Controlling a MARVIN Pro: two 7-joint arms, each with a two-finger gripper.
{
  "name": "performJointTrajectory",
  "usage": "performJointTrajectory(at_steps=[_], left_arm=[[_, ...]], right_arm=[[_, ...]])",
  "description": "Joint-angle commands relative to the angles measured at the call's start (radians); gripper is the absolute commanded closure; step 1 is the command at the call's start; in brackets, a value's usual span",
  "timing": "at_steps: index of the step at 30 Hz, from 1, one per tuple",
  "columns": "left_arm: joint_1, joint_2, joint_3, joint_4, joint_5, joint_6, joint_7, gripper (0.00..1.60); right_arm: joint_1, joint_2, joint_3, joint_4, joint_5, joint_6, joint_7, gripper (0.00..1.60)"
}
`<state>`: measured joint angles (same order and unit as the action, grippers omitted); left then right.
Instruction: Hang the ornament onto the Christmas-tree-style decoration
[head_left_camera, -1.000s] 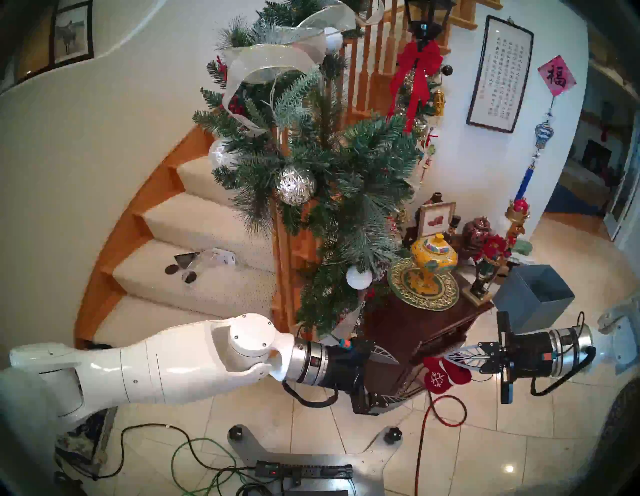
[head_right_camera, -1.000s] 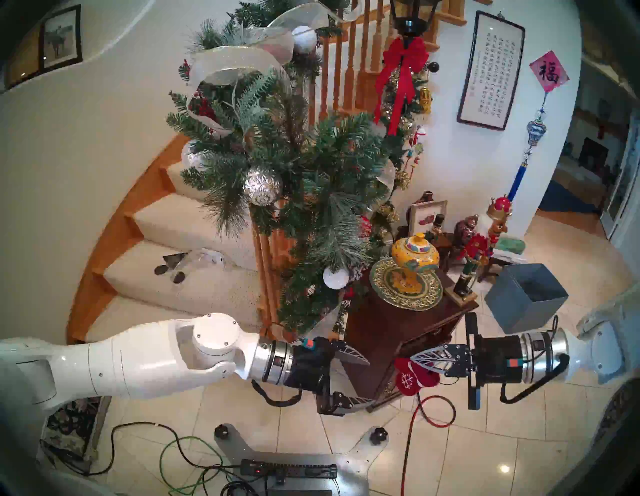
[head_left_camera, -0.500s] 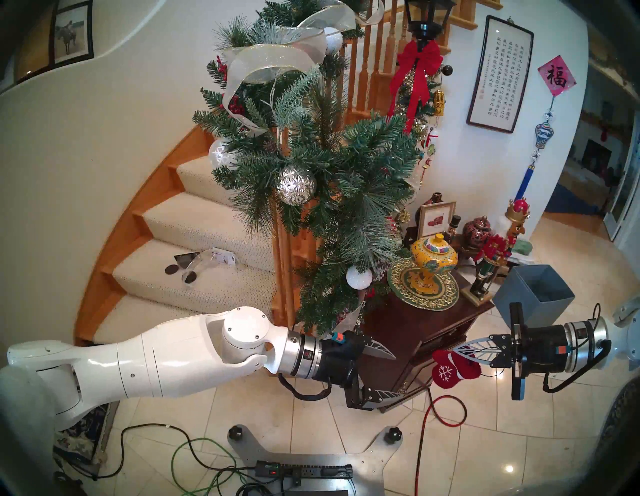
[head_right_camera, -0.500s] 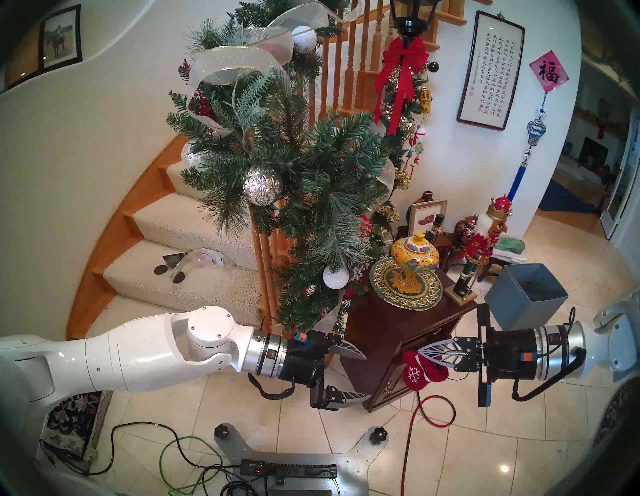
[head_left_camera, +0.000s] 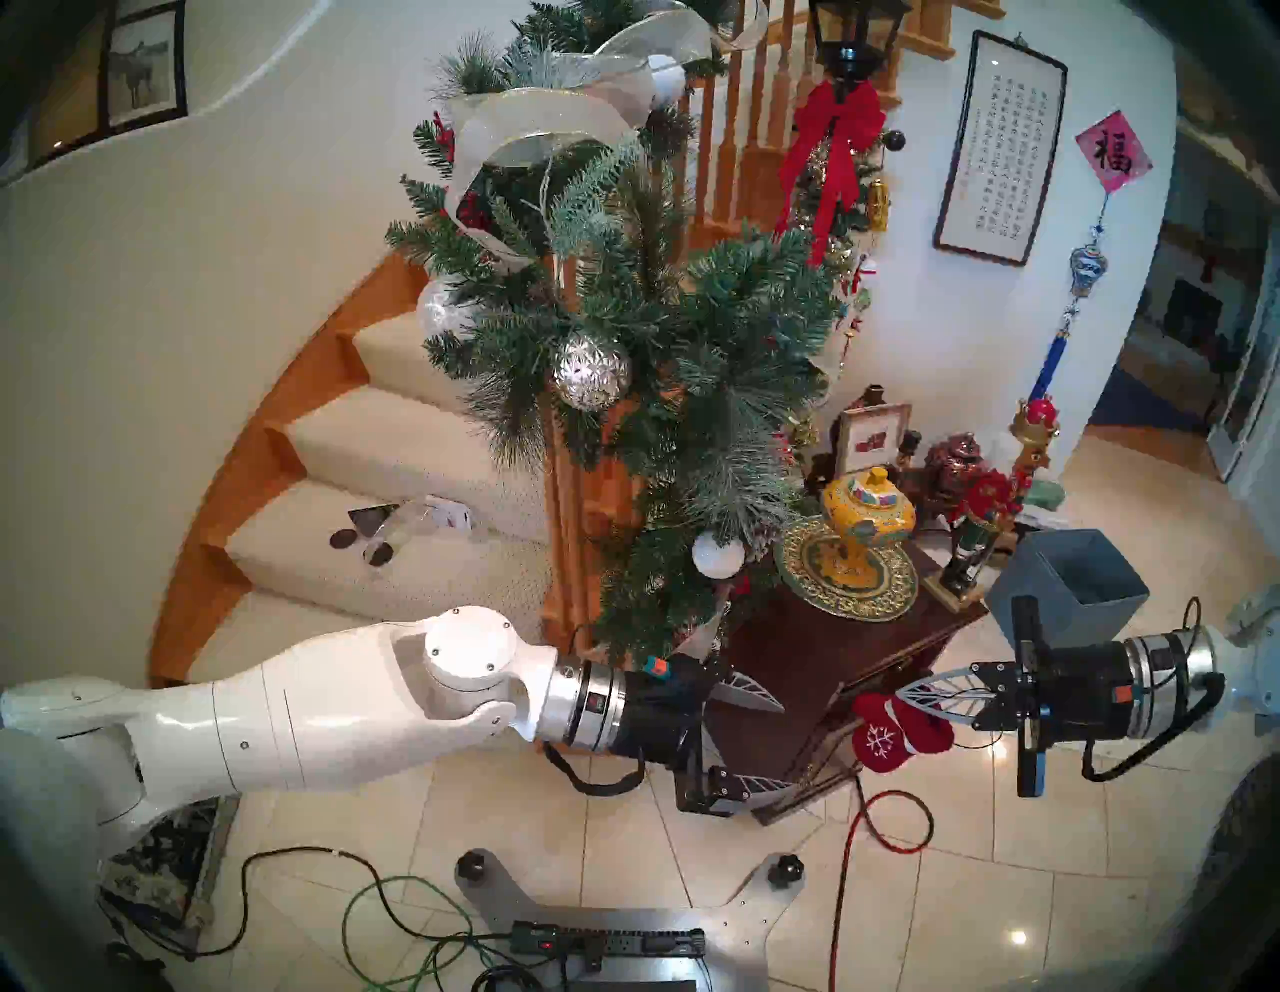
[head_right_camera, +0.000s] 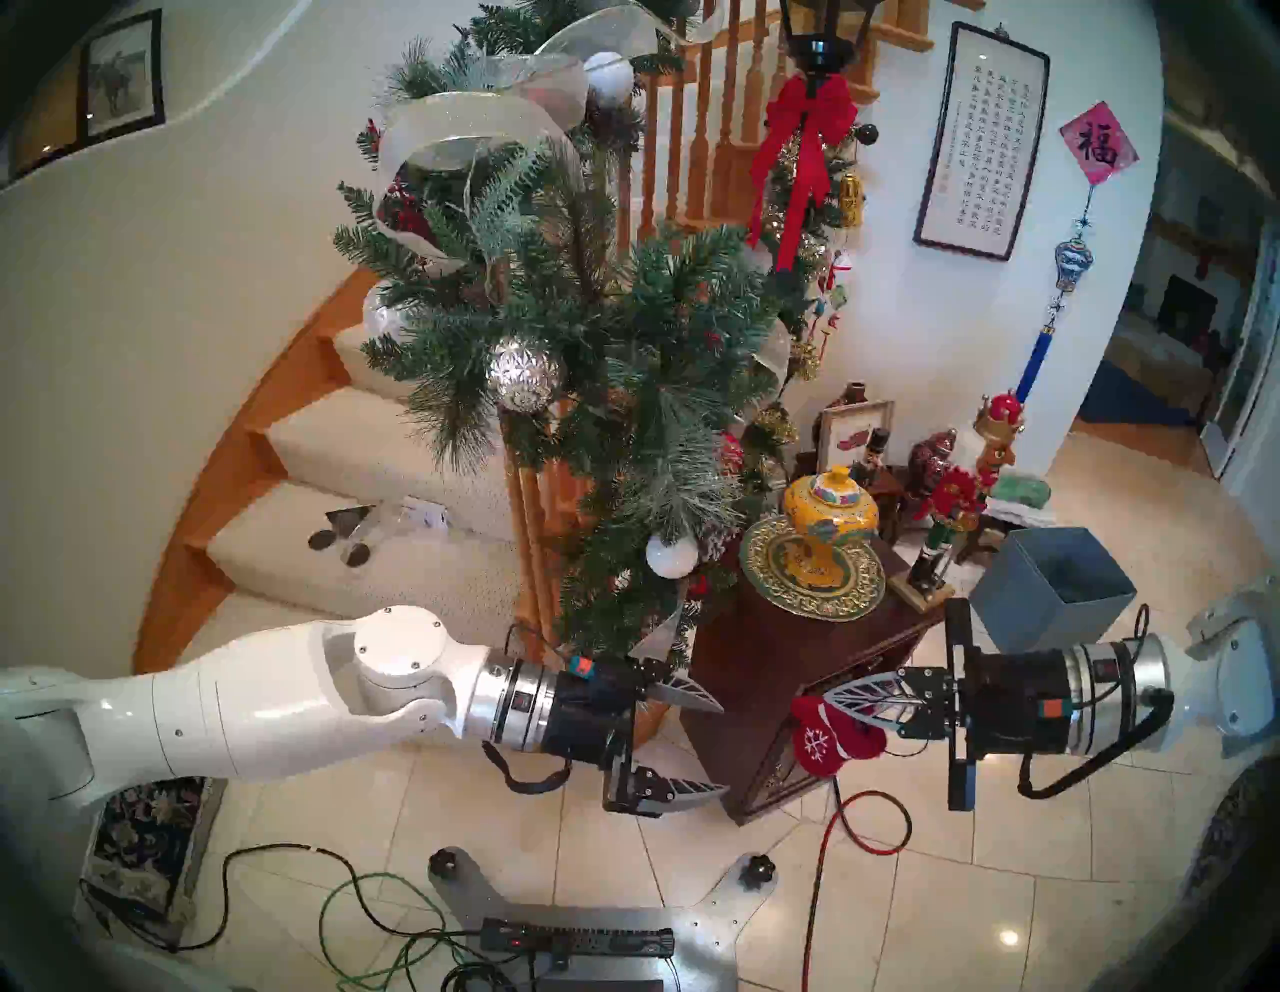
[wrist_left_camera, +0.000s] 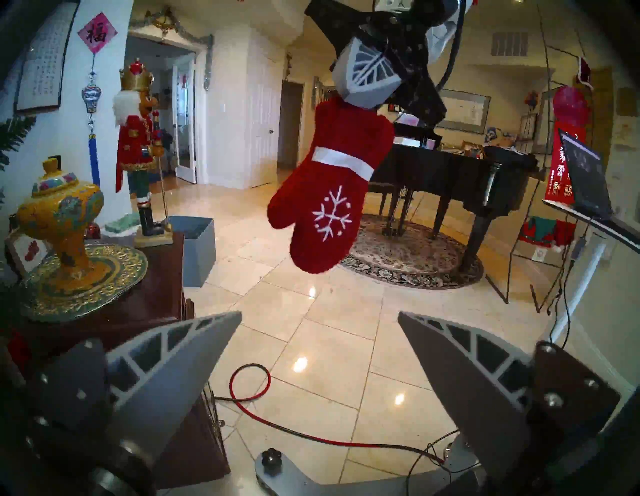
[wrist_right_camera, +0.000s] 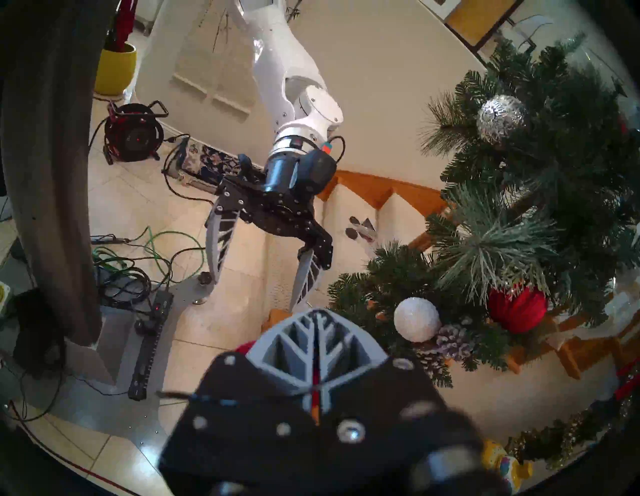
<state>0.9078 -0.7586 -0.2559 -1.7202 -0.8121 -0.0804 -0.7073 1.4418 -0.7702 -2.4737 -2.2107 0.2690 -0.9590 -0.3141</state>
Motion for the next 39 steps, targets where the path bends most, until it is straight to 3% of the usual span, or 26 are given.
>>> performJointTrajectory(at_steps=[1,27,39], left_arm=[[0.0,0.008,-0.011,-0.003,-0.007,-0.026,-0.008,0.0],[-0.016,-0.039,-0.014,0.05,-0.017,-0.039,-0.056,0.0],[-0.021,-0.05,-0.018,0.047,-0.023,-0.034,-0.074,0.0]], right_arm=[[0.017,0.03,0.032,0.003,0.037,-0.001,0.05,1.6],[0.018,0.143,0.177,0.051,0.31,-0.001,0.389,1.6],[0.05,0.211,0.203,0.087,0.488,-0.001,0.62,1.6]])
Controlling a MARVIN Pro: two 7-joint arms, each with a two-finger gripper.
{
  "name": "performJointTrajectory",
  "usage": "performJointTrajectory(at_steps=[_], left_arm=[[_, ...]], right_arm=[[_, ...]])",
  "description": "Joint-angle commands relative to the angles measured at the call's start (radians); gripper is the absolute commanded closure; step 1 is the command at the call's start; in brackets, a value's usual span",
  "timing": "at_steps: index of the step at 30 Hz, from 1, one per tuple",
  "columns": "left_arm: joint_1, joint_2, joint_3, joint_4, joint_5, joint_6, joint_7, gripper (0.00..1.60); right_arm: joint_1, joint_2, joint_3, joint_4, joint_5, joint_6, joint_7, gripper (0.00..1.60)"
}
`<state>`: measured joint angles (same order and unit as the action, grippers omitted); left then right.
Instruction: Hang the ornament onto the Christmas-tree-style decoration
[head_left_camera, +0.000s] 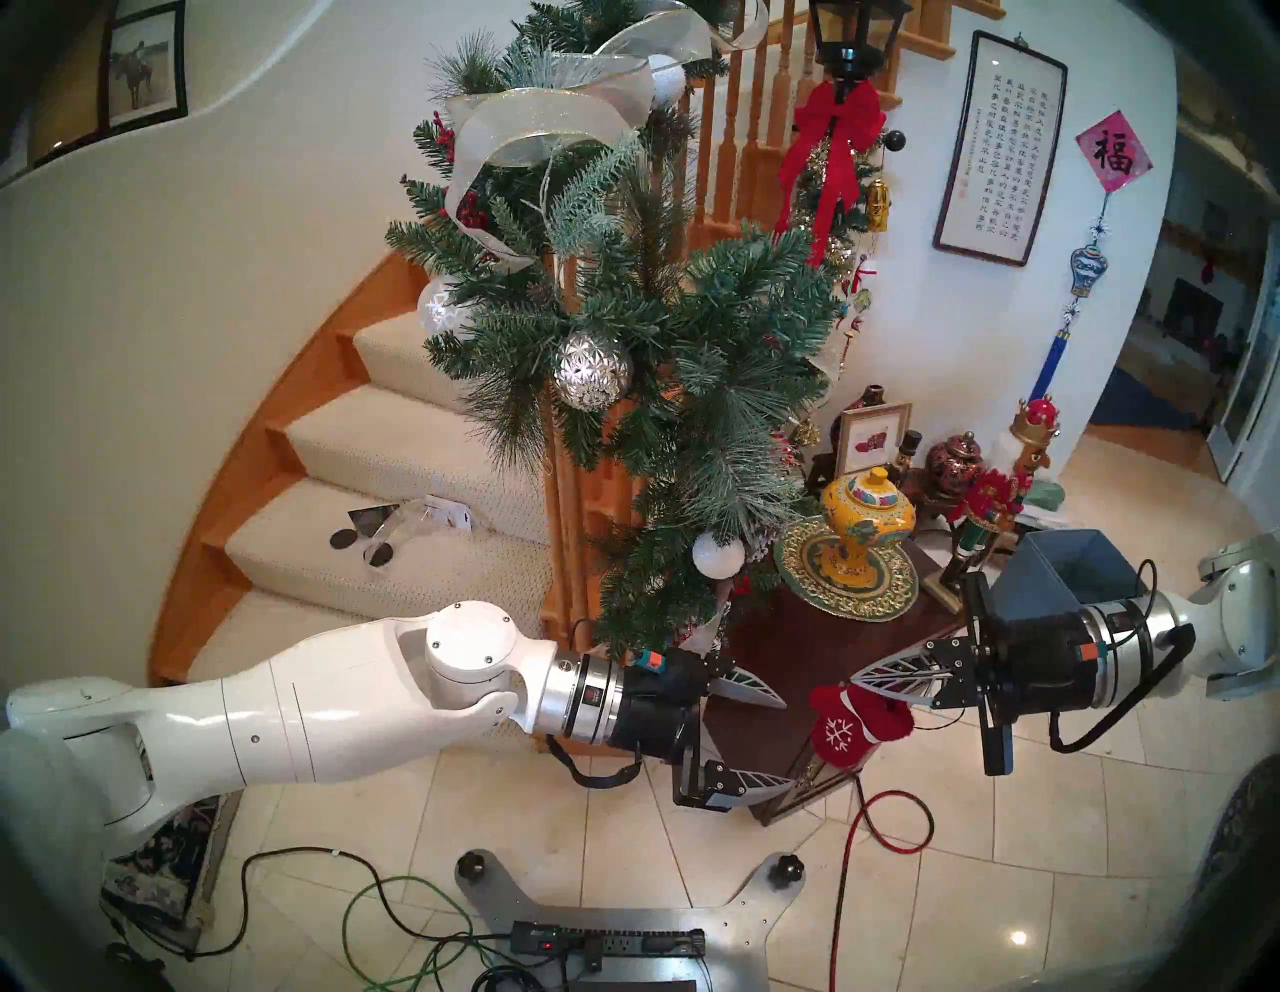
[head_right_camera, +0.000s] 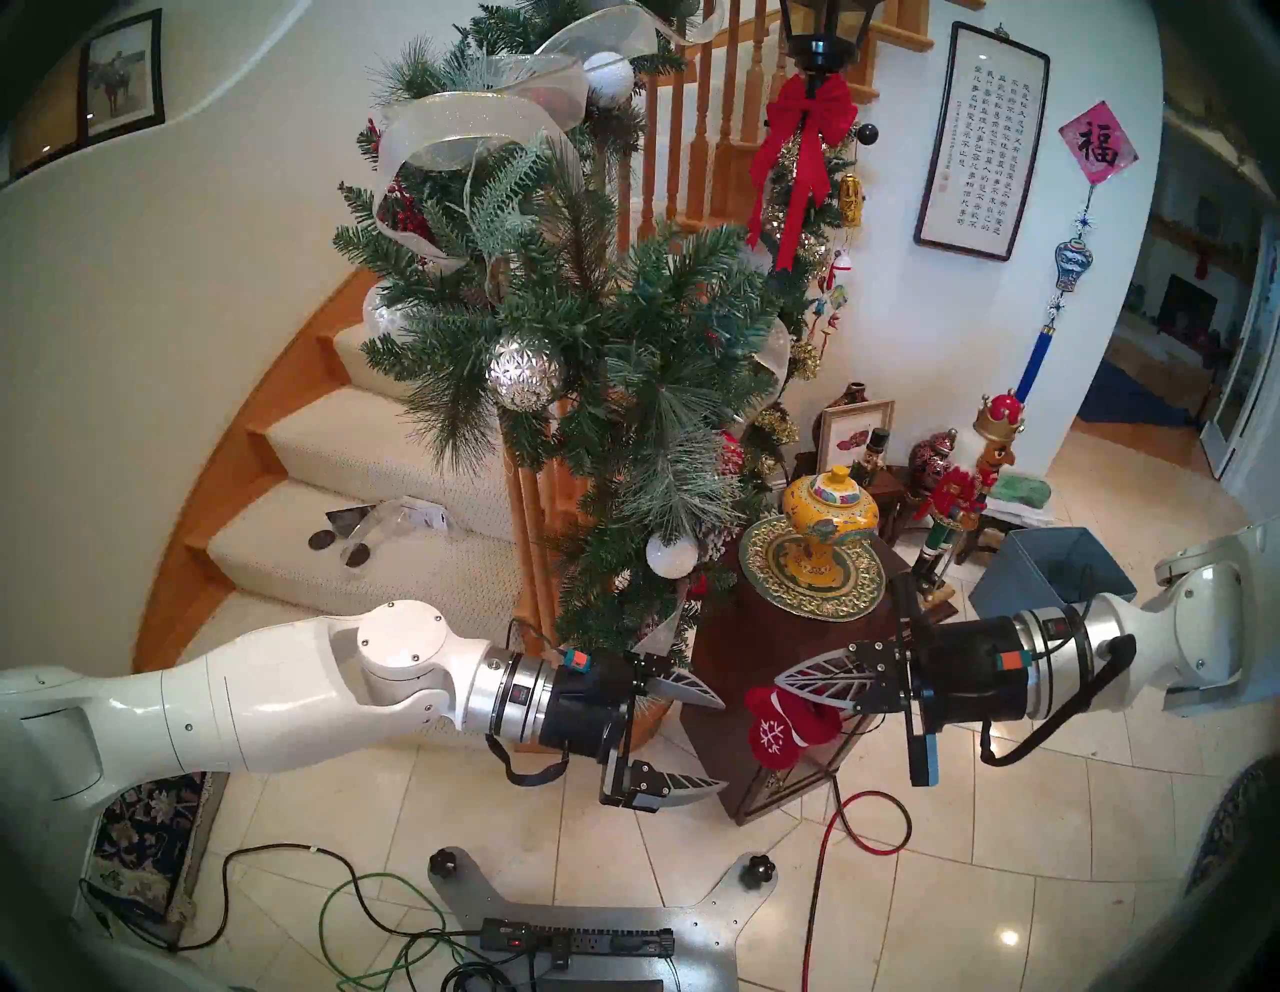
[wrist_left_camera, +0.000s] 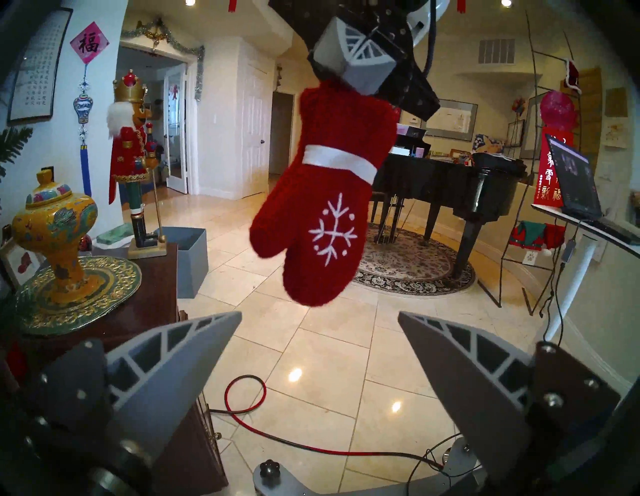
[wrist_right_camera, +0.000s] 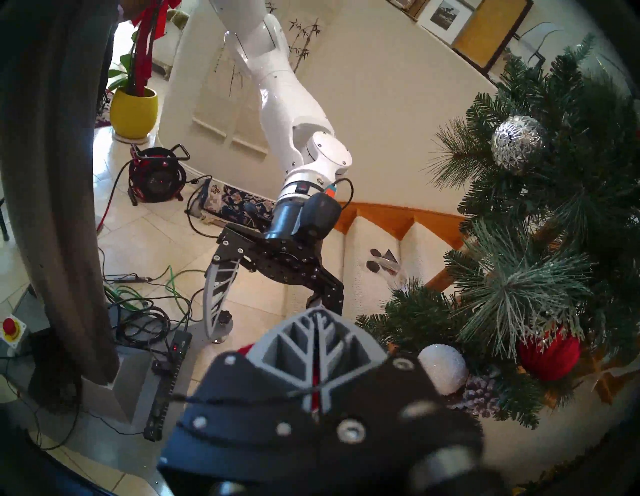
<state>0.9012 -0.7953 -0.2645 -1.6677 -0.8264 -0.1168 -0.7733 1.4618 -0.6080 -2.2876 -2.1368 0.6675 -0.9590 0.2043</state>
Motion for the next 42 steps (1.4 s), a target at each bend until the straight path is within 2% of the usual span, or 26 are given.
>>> performJointTrajectory(at_steps=[1,8,10,16,21,22,24,26,34,42], left_arm=[[-0.015,-0.013,-0.01,-0.005,-0.009,0.003,-0.009,0.0],[-0.013,-0.015,-0.012,0.0,-0.012,0.003,-0.013,0.0],[-0.013,-0.016,-0.012,0.001,-0.012,0.003,-0.013,0.0],[-0.005,-0.024,-0.013,-0.012,-0.035,0.02,-0.005,0.0],[0.002,-0.02,-0.013,-0.03,-0.05,0.034,-0.001,0.0],[0.005,-0.02,-0.013,-0.036,-0.063,0.045,-0.003,0.0],[0.006,-0.019,-0.013,-0.04,-0.073,0.052,-0.007,0.0],[0.007,-0.013,-0.013,-0.056,-0.091,0.063,-0.021,0.0],[0.011,0.005,-0.013,-0.108,-0.14,0.087,-0.082,0.0],[0.015,0.01,-0.016,-0.116,-0.143,0.088,-0.083,0.0]], right_arm=[[0.034,0.055,0.017,0.016,0.106,-0.001,0.124,1.6],[0.07,0.081,0.013,0.017,0.216,-0.001,0.272,1.6],[0.073,0.082,0.012,0.014,0.222,-0.001,0.28,1.6],[0.119,0.108,-0.004,0.02,0.336,-0.001,0.429,1.6],[0.139,0.123,-0.014,0.028,0.39,-0.001,0.498,1.6],[0.155,0.135,-0.021,0.036,0.43,-0.001,0.552,1.6],[0.157,0.136,-0.024,0.036,0.436,-0.001,0.556,1.6],[0.174,0.15,-0.033,0.046,0.476,-0.001,0.615,1.6],[0.213,0.175,-0.065,0.065,0.556,-0.001,0.72,1.6],[0.238,0.194,-0.083,0.076,0.601,-0.001,0.776,1.6]])
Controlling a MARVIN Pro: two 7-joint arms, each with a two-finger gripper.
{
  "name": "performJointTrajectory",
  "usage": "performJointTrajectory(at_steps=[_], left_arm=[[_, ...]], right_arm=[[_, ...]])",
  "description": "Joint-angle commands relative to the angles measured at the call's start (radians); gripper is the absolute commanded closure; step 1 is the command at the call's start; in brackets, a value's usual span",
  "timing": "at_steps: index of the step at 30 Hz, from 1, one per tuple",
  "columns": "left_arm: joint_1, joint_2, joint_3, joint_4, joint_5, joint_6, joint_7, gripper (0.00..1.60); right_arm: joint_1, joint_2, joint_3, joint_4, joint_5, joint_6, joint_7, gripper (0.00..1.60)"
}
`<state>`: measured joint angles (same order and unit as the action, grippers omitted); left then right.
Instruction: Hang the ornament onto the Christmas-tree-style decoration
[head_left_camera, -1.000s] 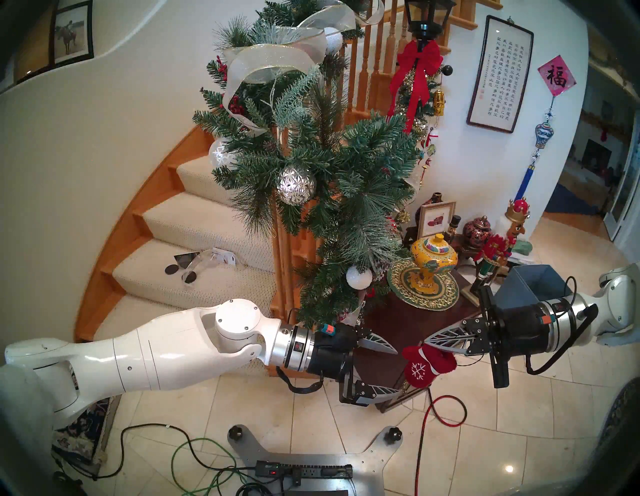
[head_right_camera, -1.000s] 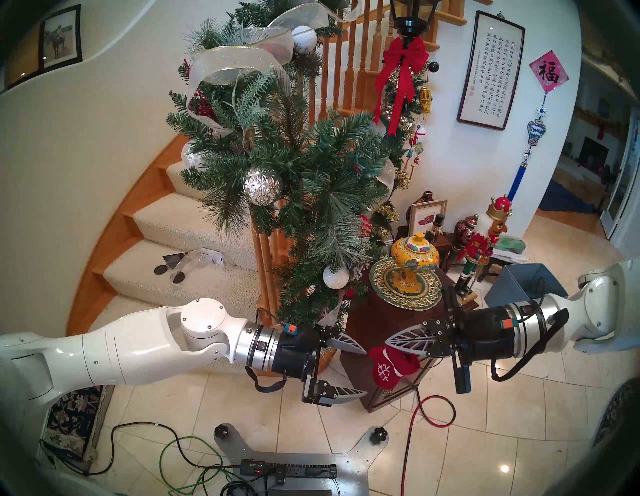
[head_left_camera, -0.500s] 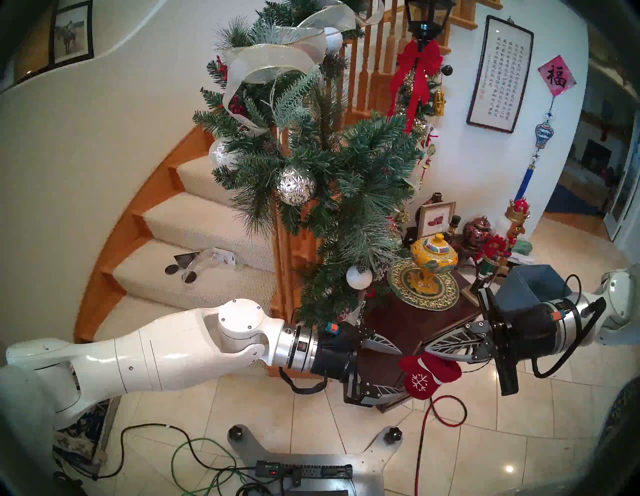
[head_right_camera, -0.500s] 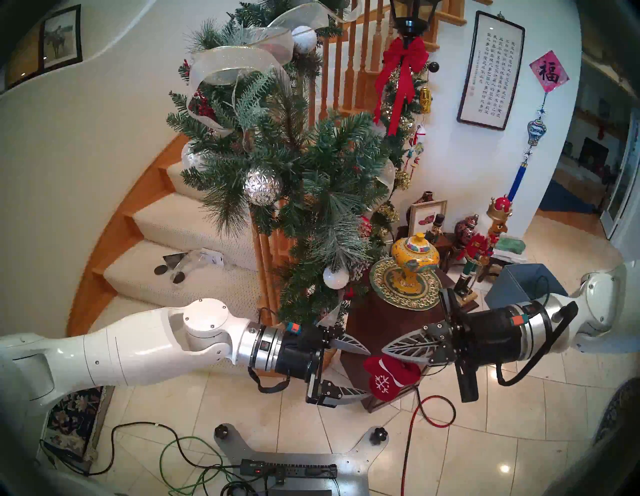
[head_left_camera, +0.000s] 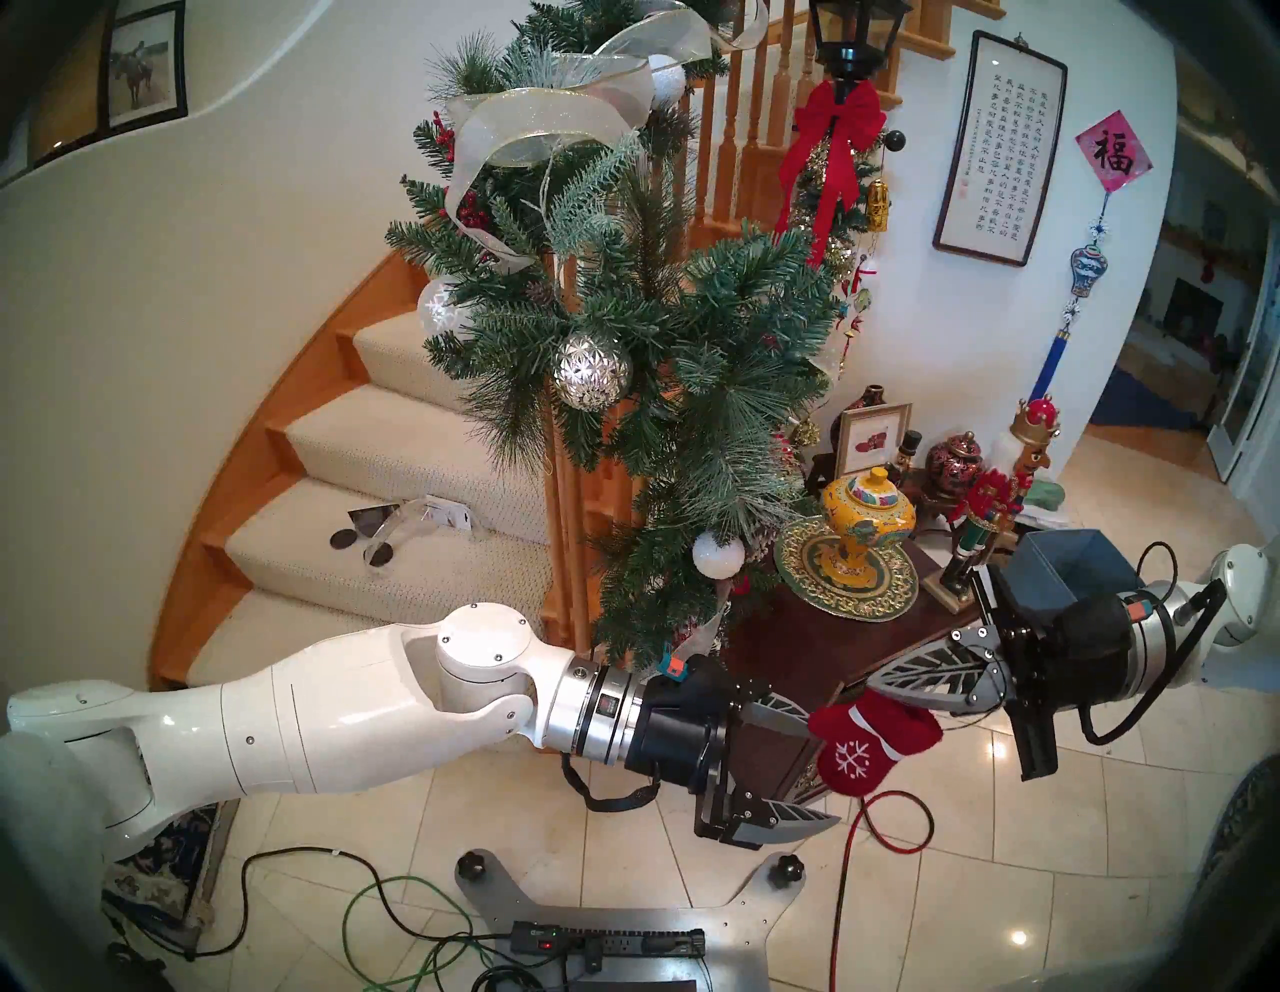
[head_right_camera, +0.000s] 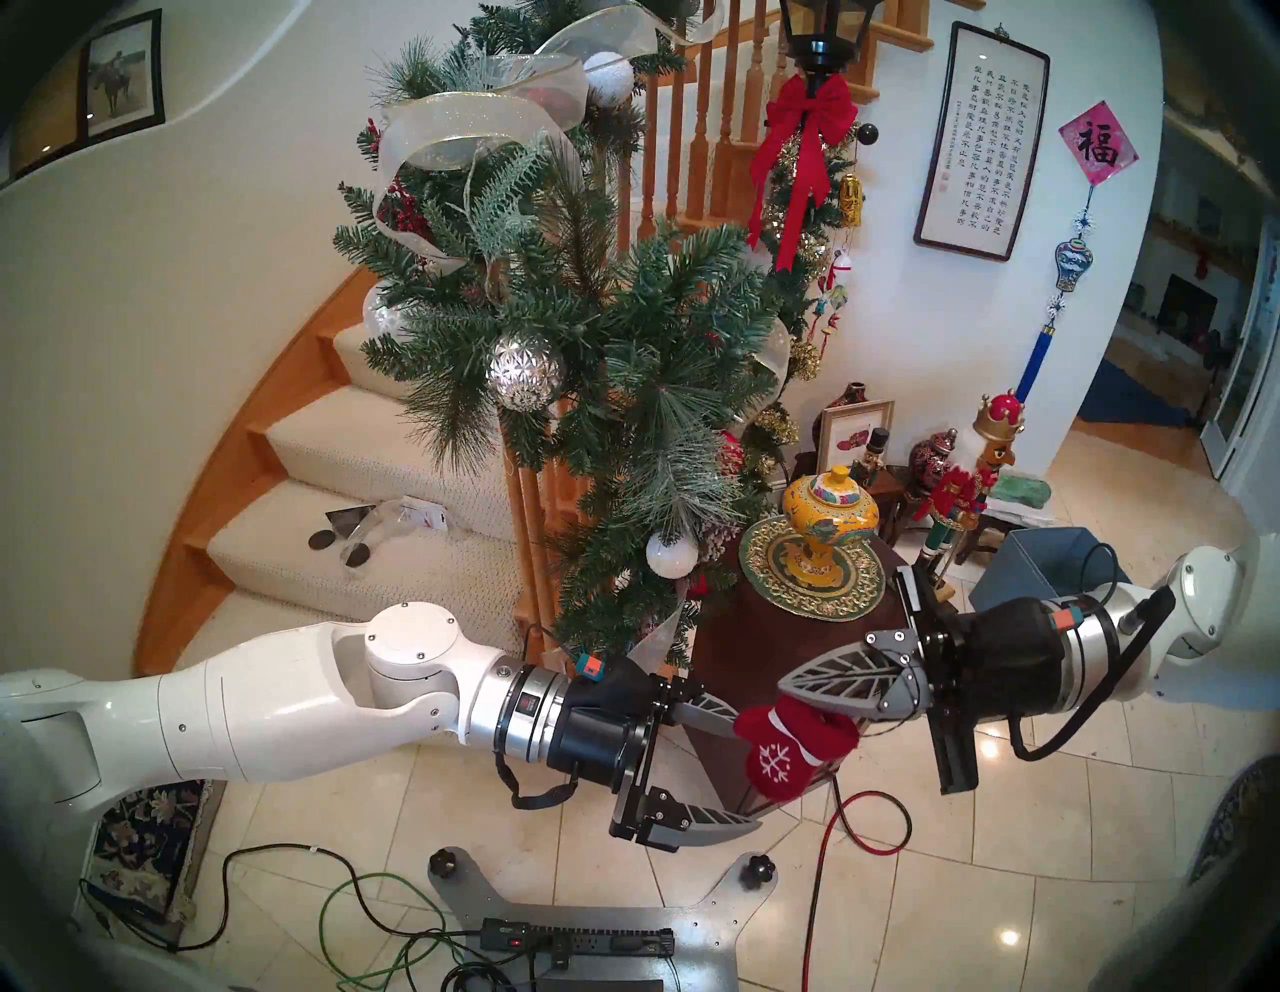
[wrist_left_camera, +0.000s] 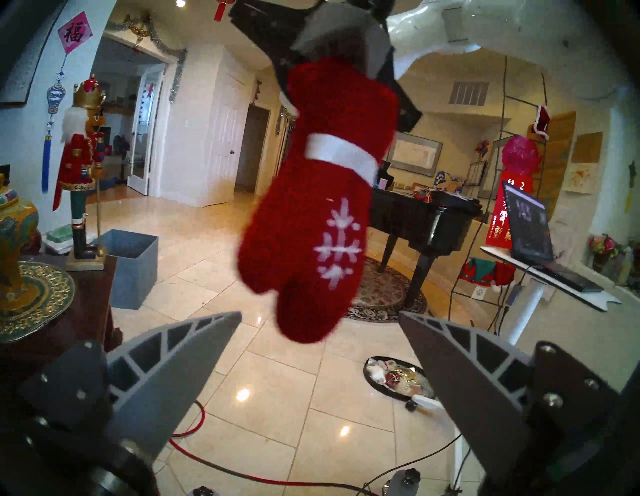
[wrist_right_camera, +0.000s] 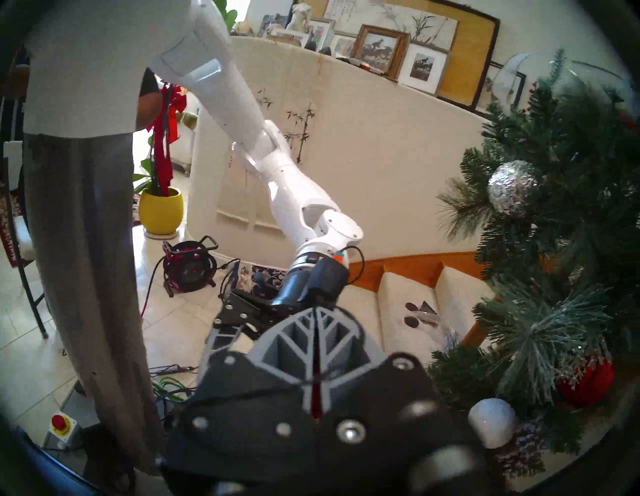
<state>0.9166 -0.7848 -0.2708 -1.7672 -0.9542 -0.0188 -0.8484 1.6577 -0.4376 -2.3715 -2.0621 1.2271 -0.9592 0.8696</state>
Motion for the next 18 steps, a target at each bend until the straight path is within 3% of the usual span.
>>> performJointTrajectory(at_steps=[1,11,18], left_arm=[[0.0,-0.001,-0.01,-0.015,-0.015,-0.01,-0.007,0.0],[0.0,-0.012,-0.015,0.01,-0.004,-0.021,0.007,0.0],[-0.014,-0.021,-0.029,0.077,0.01,-0.034,0.028,0.0]], right_arm=[[0.042,0.023,0.001,0.001,0.041,-0.001,0.107,1.6],[0.038,0.015,0.0,-0.003,0.05,-0.001,0.106,1.6],[0.037,0.01,-0.004,-0.004,0.06,-0.001,0.116,1.6]])
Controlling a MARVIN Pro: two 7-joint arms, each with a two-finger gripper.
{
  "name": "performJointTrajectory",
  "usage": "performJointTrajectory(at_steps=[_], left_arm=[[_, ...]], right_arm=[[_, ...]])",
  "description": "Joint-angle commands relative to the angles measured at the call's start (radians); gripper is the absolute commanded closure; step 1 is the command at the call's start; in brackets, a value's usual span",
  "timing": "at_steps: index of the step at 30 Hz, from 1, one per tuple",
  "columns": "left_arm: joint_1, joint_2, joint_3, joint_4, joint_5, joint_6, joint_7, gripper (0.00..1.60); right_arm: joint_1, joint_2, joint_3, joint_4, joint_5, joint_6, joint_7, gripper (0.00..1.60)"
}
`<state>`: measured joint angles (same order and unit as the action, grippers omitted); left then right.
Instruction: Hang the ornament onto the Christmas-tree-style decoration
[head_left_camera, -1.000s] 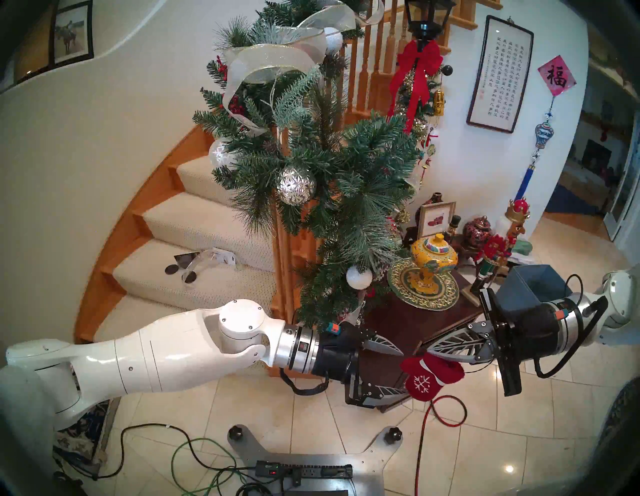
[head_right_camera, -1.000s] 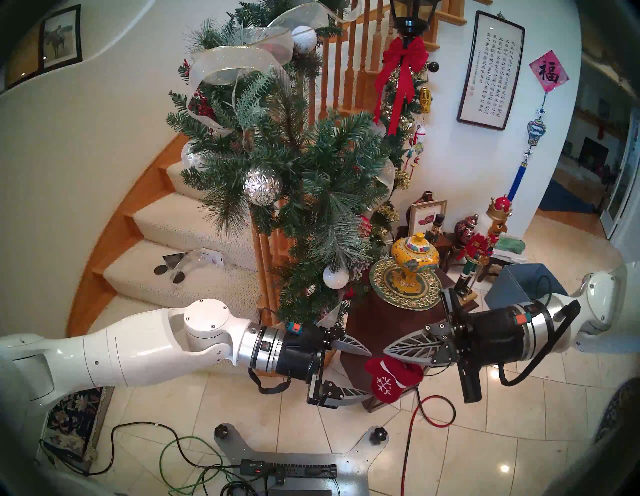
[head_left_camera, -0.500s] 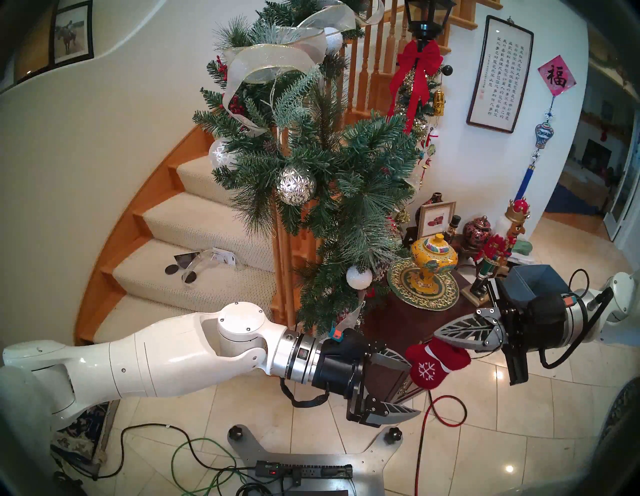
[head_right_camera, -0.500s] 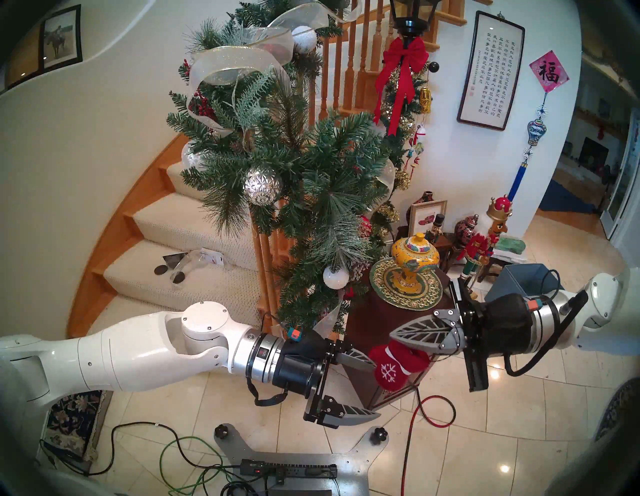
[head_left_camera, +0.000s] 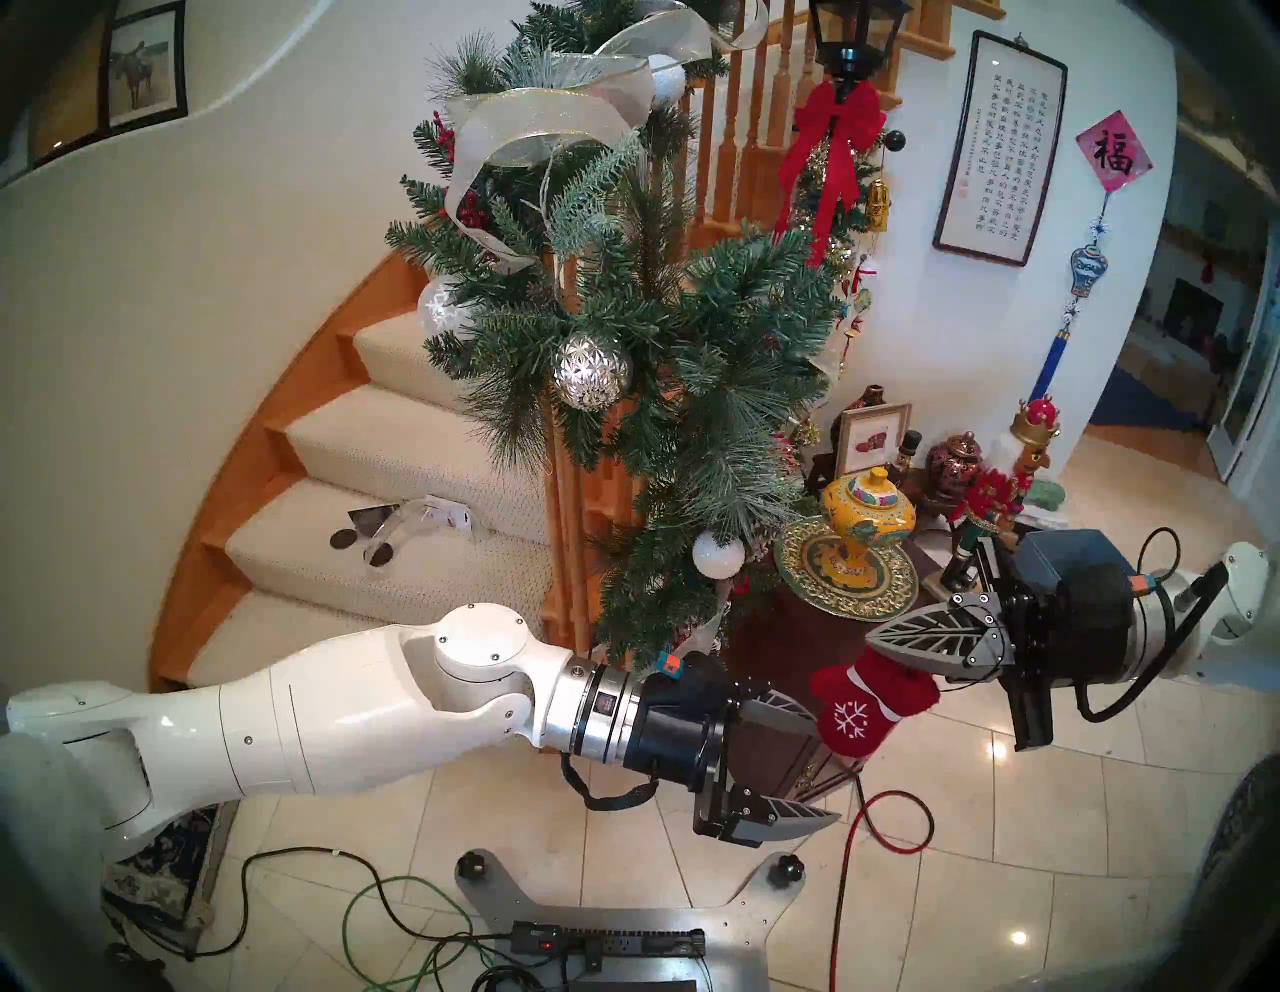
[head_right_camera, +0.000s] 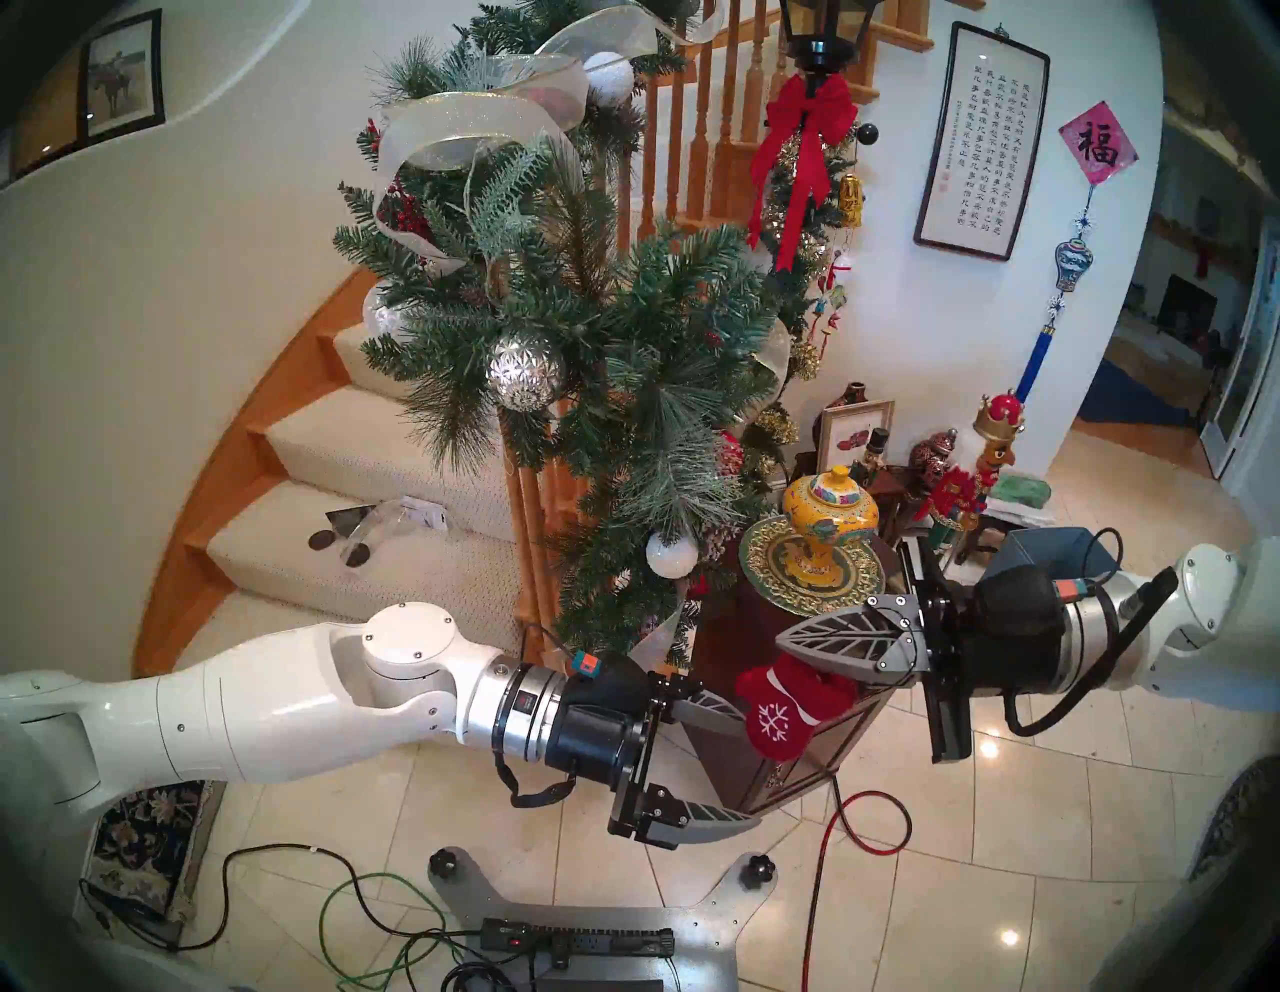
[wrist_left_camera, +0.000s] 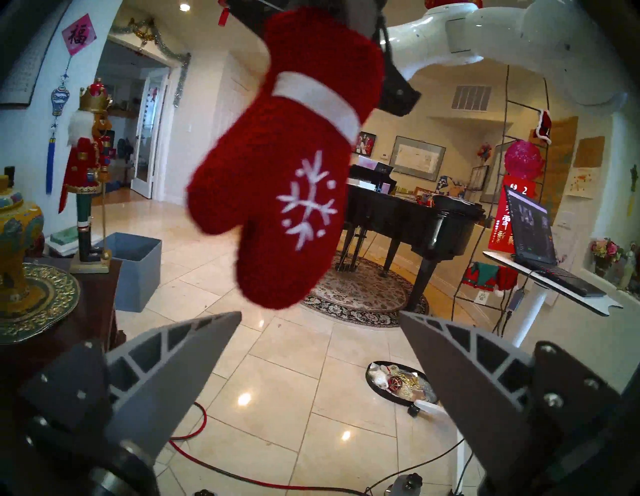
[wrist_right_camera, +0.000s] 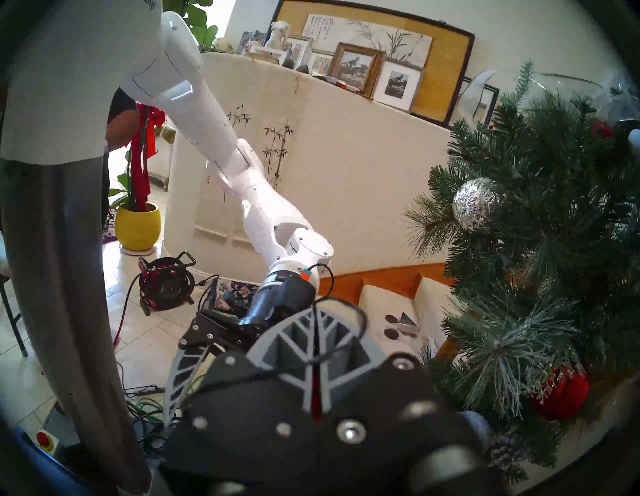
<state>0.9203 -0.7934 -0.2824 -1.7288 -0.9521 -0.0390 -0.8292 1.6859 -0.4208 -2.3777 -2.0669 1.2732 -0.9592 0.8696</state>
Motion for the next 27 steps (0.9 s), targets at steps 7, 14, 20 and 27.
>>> performJointTrajectory(at_steps=[7,14,20,27], left_arm=[[-0.016,-0.015,-0.023,0.05,0.005,-0.021,0.003,0.0],[-0.012,-0.012,-0.023,0.038,0.004,-0.026,-0.003,0.0],[-0.021,-0.014,-0.027,0.024,0.007,-0.022,-0.009,0.0],[-0.022,-0.012,-0.029,0.018,0.014,-0.023,-0.009,0.0]], right_arm=[[0.003,-0.014,0.001,-0.008,0.007,-0.001,0.098,1.6],[-0.002,-0.014,0.006,-0.015,0.006,-0.001,0.093,1.6],[-0.008,-0.006,0.012,-0.019,0.01,-0.001,0.104,1.6],[-0.002,-0.009,0.002,-0.028,0.01,-0.001,0.108,1.6]])
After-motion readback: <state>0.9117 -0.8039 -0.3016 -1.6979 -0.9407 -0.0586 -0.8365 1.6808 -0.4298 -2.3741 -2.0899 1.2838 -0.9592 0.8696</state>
